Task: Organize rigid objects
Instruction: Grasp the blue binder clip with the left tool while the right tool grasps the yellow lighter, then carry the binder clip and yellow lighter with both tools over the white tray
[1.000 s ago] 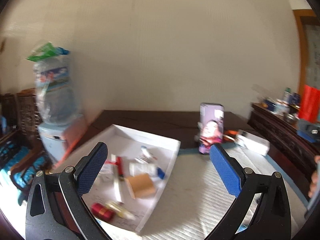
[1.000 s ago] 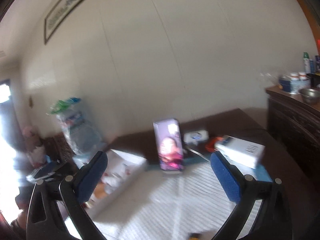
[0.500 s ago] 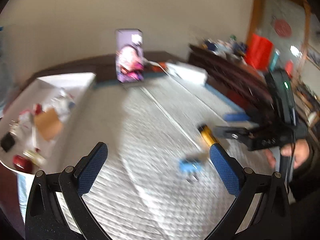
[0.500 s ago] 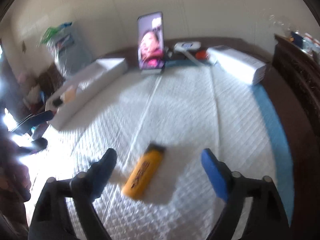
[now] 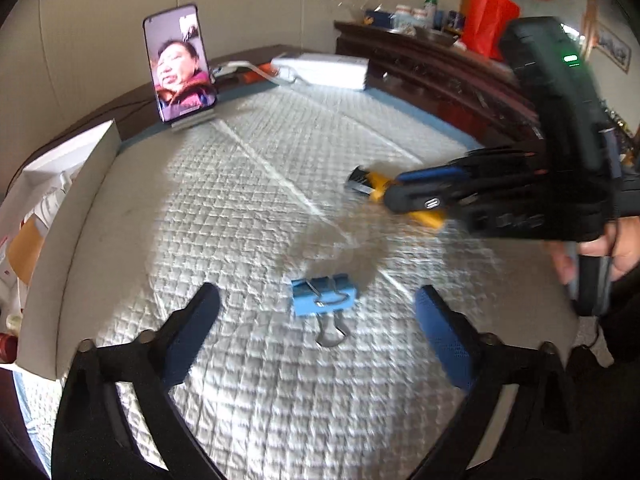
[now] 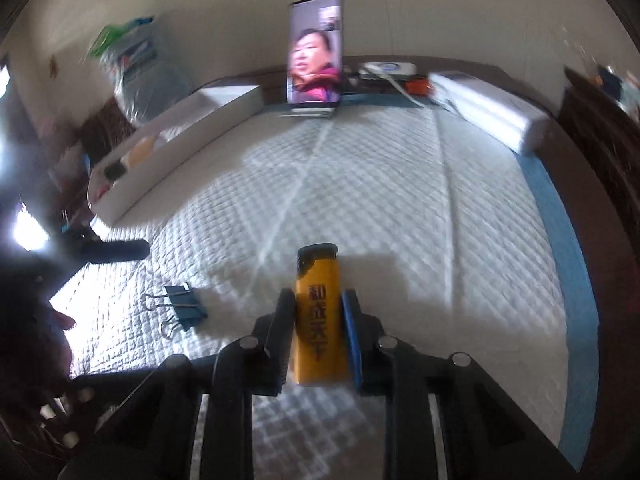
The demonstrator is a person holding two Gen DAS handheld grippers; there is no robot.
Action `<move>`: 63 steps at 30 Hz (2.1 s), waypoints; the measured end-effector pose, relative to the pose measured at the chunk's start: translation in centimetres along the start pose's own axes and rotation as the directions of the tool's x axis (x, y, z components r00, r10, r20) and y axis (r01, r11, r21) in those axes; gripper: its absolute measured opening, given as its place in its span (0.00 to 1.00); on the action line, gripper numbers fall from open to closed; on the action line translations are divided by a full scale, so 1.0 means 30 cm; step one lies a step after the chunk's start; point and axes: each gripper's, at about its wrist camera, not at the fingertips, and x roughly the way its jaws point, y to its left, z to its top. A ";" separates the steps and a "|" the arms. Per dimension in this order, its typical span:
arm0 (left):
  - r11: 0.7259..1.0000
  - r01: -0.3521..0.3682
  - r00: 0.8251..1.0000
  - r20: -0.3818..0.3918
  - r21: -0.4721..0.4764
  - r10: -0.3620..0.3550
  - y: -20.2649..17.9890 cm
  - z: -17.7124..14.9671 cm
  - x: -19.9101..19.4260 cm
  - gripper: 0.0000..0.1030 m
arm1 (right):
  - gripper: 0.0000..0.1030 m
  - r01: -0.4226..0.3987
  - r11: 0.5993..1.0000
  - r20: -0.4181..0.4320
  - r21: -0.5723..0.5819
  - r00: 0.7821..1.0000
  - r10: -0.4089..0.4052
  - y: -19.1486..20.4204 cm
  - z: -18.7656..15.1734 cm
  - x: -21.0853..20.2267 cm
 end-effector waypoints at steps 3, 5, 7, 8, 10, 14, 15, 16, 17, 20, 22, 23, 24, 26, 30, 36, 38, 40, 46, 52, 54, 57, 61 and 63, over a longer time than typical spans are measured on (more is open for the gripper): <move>0.999 0.001 0.999 -0.037 -0.034 -0.002 0.017 0.007 0.034 0.81 | 0.22 -0.019 0.999 0.009 0.042 1.000 0.018 -0.025 0.002 -0.002; 0.999 0.010 0.999 -0.031 -0.033 -0.011 0.017 0.007 0.031 0.76 | 0.22 -0.032 0.998 0.010 0.055 0.999 0.031 -0.031 0.000 -0.004; 1.000 -0.003 1.000 -0.030 -0.019 0.003 0.007 0.003 0.030 0.59 | 0.22 -0.040 0.997 0.011 0.060 0.999 0.039 -0.035 0.002 -0.003; 1.000 0.000 1.000 -0.023 -0.008 0.000 0.001 0.002 0.026 0.36 | 0.22 -0.043 0.997 0.013 0.060 0.999 0.042 -0.034 0.001 -0.006; 1.000 0.011 1.000 -0.015 0.001 -0.011 -0.006 0.001 0.021 0.32 | 0.22 -0.041 0.998 0.022 0.050 0.999 0.040 -0.027 0.002 -0.010; 1.000 0.009 1.000 0.028 0.014 -0.010 -0.015 0.001 -0.009 0.32 | 0.22 -0.046 0.998 0.052 0.032 0.998 0.044 -0.003 0.003 -0.026; 1.000 0.008 0.999 0.040 0.014 -0.008 -0.013 0.000 -0.020 0.32 | 0.22 -0.053 0.998 0.055 0.034 0.997 0.051 -0.002 0.007 -0.027; 1.000 0.002 0.999 0.052 0.008 -0.002 -0.009 -0.001 -0.032 0.32 | 0.22 -0.067 0.997 0.072 0.039 0.995 0.064 0.000 0.011 -0.032; 1.000 -0.002 0.998 0.070 -0.001 0.002 -0.002 -0.001 -0.048 0.32 | 0.22 -0.074 0.996 0.079 0.040 0.994 0.071 0.002 0.016 -0.038; 0.999 -0.012 0.992 0.125 -0.040 0.017 0.032 -0.003 -0.102 0.32 | 0.22 -0.099 0.994 0.107 0.045 0.990 0.094 0.011 0.032 -0.065; 0.997 -0.020 0.986 0.163 -0.071 0.031 0.063 -0.001 -0.144 0.32 | 0.22 -0.113 0.993 0.129 0.046 0.986 0.107 0.017 0.046 -0.090; 0.995 -0.027 0.981 0.188 -0.093 0.045 0.084 -0.001 -0.175 0.32 | 0.22 -0.116 0.992 0.138 0.042 0.984 0.109 0.020 0.053 -0.100; 0.994 -0.032 0.978 0.200 -0.104 0.053 0.095 0.002 -0.189 0.32 | 0.22 -0.119 0.992 0.148 0.039 0.983 0.112 0.024 0.059 -0.110; 0.990 -0.053 0.969 0.235 -0.133 0.083 0.128 0.001 -0.239 0.32 | 0.22 -0.127 0.991 0.163 0.032 0.979 0.120 0.035 0.073 -0.124; 0.978 -0.085 0.947 0.290 -0.190 0.139 0.183 -0.006 -0.321 0.32 | 0.22 -0.144 0.989 0.182 0.021 0.974 0.137 0.064 0.110 -0.134; 0.963 -0.116 0.926 0.324 -0.244 0.194 0.239 -0.024 -0.377 0.32 | 0.22 -0.166 0.986 0.216 -0.035 0.962 0.170 0.129 0.151 -0.161; 0.957 -0.118 0.920 0.333 -0.264 0.206 0.259 -0.034 -0.392 0.32 | 0.22 -0.169 0.985 0.219 -0.044 0.960 0.175 0.137 0.155 -0.166; 0.953 -0.121 0.916 0.338 -0.277 0.215 0.269 -0.045 -0.402 0.32 | 0.22 -0.172 0.984 0.217 -0.054 0.959 0.180 0.150 0.160 -0.168; 0.939 -0.143 0.898 0.359 -0.314 0.257 0.307 -0.071 -0.446 0.32 | 0.22 -0.179 0.980 0.230 -0.080 0.954 0.193 0.189 0.182 -0.183; 0.912 -0.174 0.870 0.376 -0.371 0.319 0.372 -0.107 -0.511 0.32 | 0.22 -0.191 0.974 0.241 -0.120 0.946 0.215 0.231 0.231 -0.191; 0.899 -0.190 0.858 0.377 -0.395 0.348 0.400 -0.121 -0.535 0.32 | 0.22 -0.198 0.971 0.247 -0.133 0.942 0.226 0.246 0.251 -0.194; 0.875 -0.209 0.841 0.376 -0.436 0.388 0.445 -0.144 -0.573 0.32 | 0.22 -0.202 0.967 0.261 -0.158 0.935 0.239 0.275 0.277 -0.201; 0.853 -0.219 0.817 0.389 -0.473 0.426 0.485 -0.177 -0.629 0.32 | 0.22 -0.211 0.959 0.269 -0.190 0.928 0.257 0.314 0.310 -0.201; 0.846 -0.224 0.808 0.393 -0.484 0.440 0.497 -0.189 -0.646 0.32 | 0.22 -0.216 0.955 0.271 -0.205 0.925 0.267 0.335 0.327 -0.199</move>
